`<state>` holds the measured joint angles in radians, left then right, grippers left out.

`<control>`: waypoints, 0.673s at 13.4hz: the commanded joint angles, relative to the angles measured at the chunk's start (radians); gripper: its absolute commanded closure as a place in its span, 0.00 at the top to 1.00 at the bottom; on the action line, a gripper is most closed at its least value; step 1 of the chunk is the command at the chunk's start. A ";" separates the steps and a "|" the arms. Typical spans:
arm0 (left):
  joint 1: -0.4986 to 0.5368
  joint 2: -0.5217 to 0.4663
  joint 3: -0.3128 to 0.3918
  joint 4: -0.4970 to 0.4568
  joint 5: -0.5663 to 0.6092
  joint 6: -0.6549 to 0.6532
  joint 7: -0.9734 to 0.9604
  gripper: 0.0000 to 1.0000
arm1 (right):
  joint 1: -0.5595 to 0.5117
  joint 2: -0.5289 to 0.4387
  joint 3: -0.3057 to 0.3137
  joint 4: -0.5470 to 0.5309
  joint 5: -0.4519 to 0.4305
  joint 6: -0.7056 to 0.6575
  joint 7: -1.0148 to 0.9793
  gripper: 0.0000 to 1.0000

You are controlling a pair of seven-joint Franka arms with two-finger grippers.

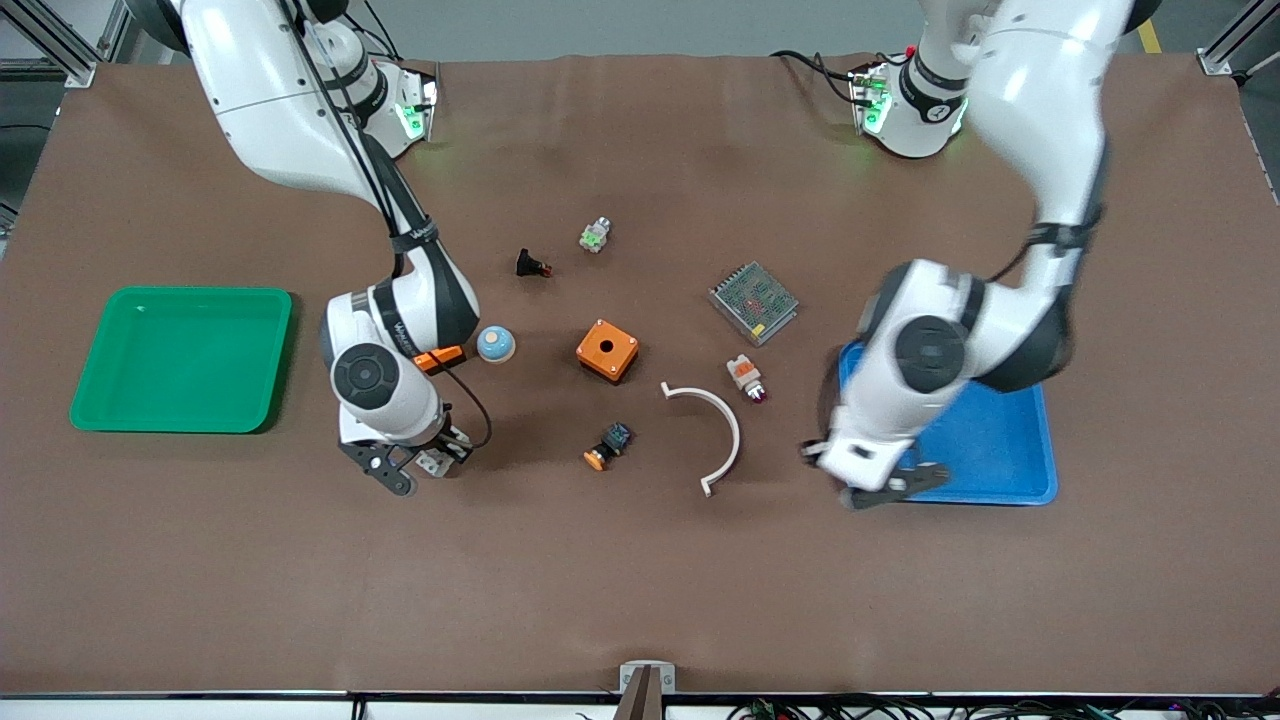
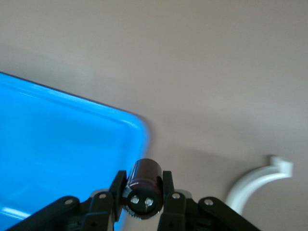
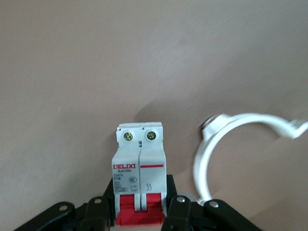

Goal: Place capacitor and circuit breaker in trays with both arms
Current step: 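Carry the breaker with the right gripper while the left gripper drops the capacitor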

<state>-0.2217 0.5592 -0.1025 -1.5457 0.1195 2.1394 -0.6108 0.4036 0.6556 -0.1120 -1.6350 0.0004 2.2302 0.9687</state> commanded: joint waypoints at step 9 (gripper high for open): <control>0.225 0.001 -0.016 -0.321 0.060 0.231 0.141 0.08 | -0.432 -0.336 0.011 -0.138 0.003 -0.396 -0.985 0.04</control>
<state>-0.0086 0.5530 -0.1035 -1.8542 0.1578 2.3441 -0.4715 0.0464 0.4458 -0.1222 -1.6313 -0.0002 1.8208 0.1520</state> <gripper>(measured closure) 0.656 0.599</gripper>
